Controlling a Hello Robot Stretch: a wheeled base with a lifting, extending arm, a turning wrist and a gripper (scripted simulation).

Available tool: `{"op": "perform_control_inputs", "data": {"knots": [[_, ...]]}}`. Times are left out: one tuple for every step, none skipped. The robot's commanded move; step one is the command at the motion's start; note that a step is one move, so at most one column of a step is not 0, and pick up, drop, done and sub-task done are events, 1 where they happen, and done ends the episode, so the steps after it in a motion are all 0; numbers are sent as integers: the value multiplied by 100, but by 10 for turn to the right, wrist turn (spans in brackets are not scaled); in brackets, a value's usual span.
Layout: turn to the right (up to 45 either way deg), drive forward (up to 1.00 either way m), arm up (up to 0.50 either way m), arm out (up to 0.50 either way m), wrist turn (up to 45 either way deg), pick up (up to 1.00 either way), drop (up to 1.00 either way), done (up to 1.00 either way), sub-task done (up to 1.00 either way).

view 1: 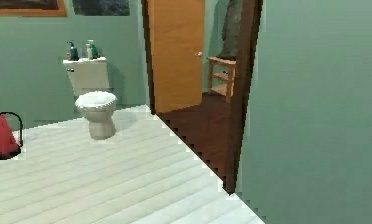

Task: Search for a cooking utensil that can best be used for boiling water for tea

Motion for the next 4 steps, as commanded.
{"op": "perform_control_inputs", "data": {"knots": [[-60,0,0,0,0,0,0,0,0],[0,100,0,0,0,0,0,0,0],[-90,0,0,0,0,0,0,0,0],[0,40,0,0,0,0,0,0,0]]}}
